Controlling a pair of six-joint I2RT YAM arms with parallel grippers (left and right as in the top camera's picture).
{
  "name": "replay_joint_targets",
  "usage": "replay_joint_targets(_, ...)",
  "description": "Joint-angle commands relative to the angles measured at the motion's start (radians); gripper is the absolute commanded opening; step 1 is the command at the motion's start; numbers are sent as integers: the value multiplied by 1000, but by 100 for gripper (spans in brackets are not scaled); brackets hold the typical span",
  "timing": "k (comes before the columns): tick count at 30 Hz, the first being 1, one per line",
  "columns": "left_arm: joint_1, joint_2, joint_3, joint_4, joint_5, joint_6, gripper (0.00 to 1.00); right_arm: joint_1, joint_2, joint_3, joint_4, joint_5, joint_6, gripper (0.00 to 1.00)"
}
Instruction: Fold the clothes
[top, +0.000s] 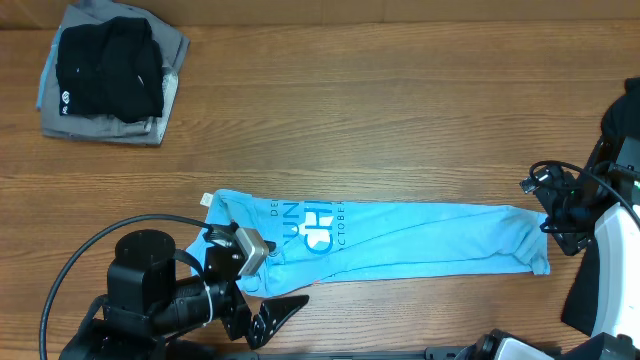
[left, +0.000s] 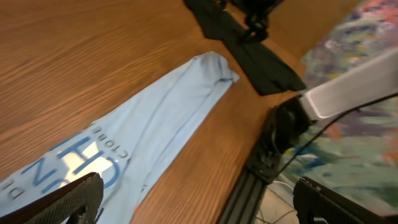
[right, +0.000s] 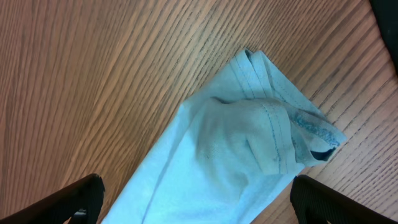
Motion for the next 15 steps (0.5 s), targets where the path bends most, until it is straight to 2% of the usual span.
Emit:
replay_joint_targets(1, 3, -7, -2, 14, 151, 74, 100, 6, 1, -4, 5, -2, -3, 100)
replay_joint_targets(7, 3, -7, -2, 97, 355, 105, 100, 6, 1, -4, 11, -2, -3, 100)
replay_joint_targets(15, 3, -7, -2, 123, 374, 104, 100, 6, 1, -4, 18, -2, -3, 100)
